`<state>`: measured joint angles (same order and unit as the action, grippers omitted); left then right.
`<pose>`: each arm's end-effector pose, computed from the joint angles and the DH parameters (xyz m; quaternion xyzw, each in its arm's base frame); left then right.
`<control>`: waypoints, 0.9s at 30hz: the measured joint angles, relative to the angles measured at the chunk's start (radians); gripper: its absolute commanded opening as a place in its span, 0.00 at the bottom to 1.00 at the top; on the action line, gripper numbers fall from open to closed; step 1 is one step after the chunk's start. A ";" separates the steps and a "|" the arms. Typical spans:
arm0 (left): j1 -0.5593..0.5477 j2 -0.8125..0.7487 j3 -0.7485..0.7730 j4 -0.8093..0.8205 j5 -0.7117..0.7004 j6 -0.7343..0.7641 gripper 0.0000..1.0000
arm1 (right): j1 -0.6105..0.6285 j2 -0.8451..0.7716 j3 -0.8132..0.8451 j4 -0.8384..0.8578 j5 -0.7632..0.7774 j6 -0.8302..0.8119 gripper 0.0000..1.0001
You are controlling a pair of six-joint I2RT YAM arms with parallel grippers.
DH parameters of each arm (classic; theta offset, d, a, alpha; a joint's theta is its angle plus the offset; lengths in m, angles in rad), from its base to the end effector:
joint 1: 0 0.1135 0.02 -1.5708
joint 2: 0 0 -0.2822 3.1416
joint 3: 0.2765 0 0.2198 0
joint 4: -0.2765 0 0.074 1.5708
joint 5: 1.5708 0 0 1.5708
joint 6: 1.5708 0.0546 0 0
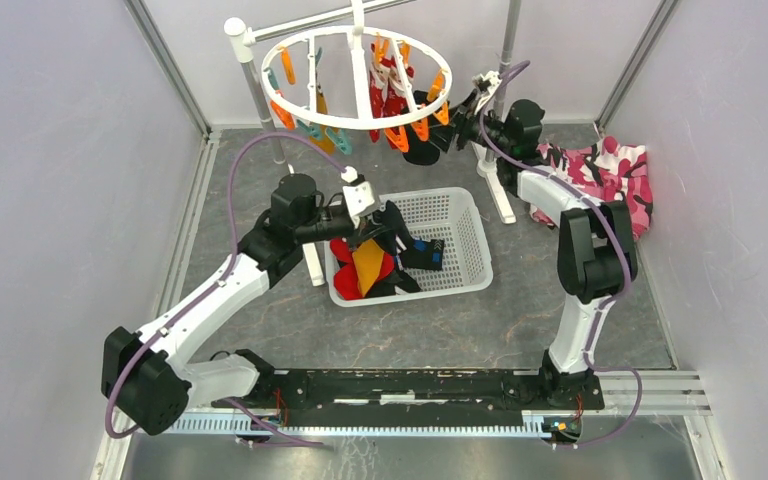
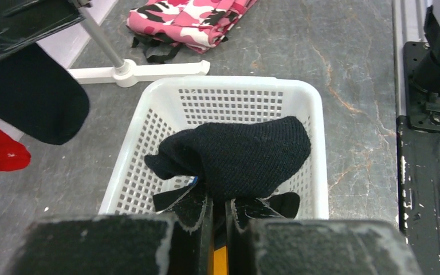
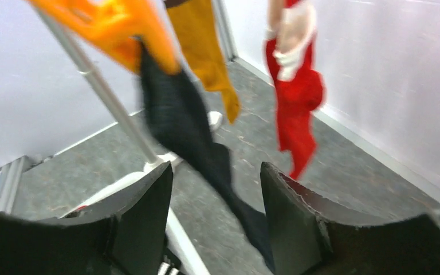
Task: Remove the socks clipped to the hanger
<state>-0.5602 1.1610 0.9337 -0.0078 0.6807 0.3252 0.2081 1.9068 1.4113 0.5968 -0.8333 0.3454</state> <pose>0.1853 -0.1568 0.3560 0.5039 0.5802 -0.3287 0.5490 0.4200 0.1300 0.3434 -0.2575 0.6322 0.4464 0.5786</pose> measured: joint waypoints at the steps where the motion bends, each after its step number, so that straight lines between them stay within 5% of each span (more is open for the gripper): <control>1: -0.008 0.003 0.000 0.000 -0.001 0.002 0.09 | 0.005 0.016 0.000 0.061 -0.027 0.051 0.43; 5: -0.056 0.048 0.006 0.005 -0.021 0.008 0.09 | 0.016 0.001 -0.046 0.204 -0.069 0.163 0.07; 10: -0.107 0.192 0.065 0.030 -0.060 0.014 0.10 | 0.018 -0.124 -0.122 0.084 -0.043 0.124 0.00; 11: -0.119 0.229 0.093 0.033 -0.072 0.017 0.20 | 0.018 -0.154 -0.136 0.058 -0.028 0.108 0.00; 12: -0.130 0.262 0.121 0.035 -0.080 0.022 0.43 | 0.018 -0.198 -0.162 0.023 -0.001 0.090 0.00; 13: -0.142 0.291 0.148 0.037 -0.089 0.033 0.83 | 0.018 -0.233 -0.181 -0.005 0.018 0.074 0.00; 14: -0.152 0.313 0.169 0.039 -0.100 0.044 0.98 | 0.019 -0.275 -0.196 -0.043 0.041 0.057 0.00; 20: -0.183 0.343 0.164 0.041 -0.130 0.080 1.00 | 0.024 -0.441 -0.284 -0.172 0.158 0.031 0.00; 27: -0.183 0.201 0.019 0.041 -0.175 0.019 1.00 | 0.076 -0.538 -0.336 -0.319 0.243 -0.004 0.00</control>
<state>-0.7429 1.3624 0.9527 0.0330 0.5056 0.3443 0.2840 1.3689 1.0748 0.2775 -0.5903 0.3412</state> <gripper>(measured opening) 0.994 0.015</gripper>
